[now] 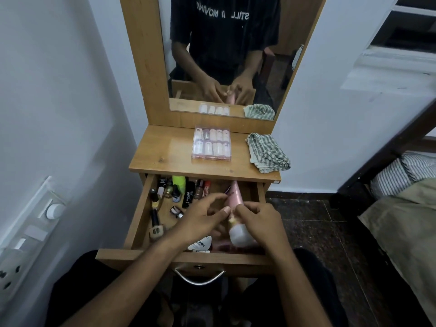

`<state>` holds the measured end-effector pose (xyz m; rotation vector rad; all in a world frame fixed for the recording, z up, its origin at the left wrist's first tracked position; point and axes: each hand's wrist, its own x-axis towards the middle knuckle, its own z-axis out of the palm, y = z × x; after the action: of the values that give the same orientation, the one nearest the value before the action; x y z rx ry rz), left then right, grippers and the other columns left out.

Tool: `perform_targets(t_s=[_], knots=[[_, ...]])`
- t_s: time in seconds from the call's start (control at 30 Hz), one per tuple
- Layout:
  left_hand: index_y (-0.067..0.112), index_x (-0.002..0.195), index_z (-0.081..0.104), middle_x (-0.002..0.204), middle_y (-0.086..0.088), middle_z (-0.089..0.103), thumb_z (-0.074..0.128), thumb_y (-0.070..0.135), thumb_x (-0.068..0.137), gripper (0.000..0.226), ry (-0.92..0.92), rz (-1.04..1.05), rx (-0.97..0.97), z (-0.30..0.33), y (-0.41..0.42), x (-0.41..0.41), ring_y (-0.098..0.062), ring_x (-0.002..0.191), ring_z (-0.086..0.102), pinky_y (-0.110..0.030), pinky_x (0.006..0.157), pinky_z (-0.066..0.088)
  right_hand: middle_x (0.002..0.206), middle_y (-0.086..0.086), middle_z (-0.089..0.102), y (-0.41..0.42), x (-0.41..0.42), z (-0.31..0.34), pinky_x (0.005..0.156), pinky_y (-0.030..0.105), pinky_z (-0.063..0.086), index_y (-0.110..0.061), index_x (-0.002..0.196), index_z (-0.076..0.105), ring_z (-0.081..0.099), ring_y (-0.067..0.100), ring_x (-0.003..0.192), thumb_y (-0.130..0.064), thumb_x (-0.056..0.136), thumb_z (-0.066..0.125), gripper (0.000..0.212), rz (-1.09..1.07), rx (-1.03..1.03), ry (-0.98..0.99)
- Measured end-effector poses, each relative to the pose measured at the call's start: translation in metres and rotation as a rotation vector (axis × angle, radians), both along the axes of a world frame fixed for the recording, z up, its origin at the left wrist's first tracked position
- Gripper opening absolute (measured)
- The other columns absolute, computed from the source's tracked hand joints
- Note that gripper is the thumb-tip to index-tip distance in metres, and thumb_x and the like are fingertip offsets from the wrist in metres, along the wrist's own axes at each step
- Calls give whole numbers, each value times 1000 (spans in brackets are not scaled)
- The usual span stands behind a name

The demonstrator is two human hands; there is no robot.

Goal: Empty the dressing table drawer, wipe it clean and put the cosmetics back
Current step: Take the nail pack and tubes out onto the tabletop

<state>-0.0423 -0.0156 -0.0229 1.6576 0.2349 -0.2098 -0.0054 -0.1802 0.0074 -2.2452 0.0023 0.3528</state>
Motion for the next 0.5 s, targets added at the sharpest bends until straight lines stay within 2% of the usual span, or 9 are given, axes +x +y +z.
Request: perform_targets(t_s=[0.1,0.2,0.3,0.37,0.47,0.5], knots=[[26,131,62,92,-13,75,70,25,94,38,-44,34,55,8,-1,-15,-31,80,75,-45,73,64,70,-7,72,-9,-9,10,67,32,54,-24,75,78,67,9,70,-36,89,63,24,85,53,70],[25,129,67,85,-5,77,73,27,91,39,-119,62,98,23,-4,-27,-23,71,75,-42,68,64,66,-12,70,-17,-18,25,59,21,50,-27,70,73,67,1,65,-35,94,62,27,119,99,104],[26,128,68,86,-2,77,74,25,90,39,-190,92,75,45,-12,-33,-23,71,74,-39,64,64,69,-10,72,-23,-25,47,48,11,44,-28,78,72,65,-1,58,-31,95,61,21,162,190,83],[26,130,67,86,-1,76,73,27,89,41,-252,116,93,60,-15,-27,-18,68,74,-34,62,63,72,-8,73,-25,-23,61,47,12,43,-26,83,76,64,-1,57,-28,95,61,20,143,267,44],[25,135,64,91,3,76,72,29,91,45,-367,177,153,75,-17,-3,-11,69,73,-31,60,62,84,-10,76,-17,-3,73,61,26,55,-35,102,76,71,6,76,-36,94,62,16,79,301,-69],[24,135,64,93,5,75,72,29,92,44,-413,203,214,77,-17,10,-7,69,73,-26,58,61,90,-11,76,-13,8,72,68,32,59,-38,113,72,71,7,82,-43,93,61,23,60,259,-144]])
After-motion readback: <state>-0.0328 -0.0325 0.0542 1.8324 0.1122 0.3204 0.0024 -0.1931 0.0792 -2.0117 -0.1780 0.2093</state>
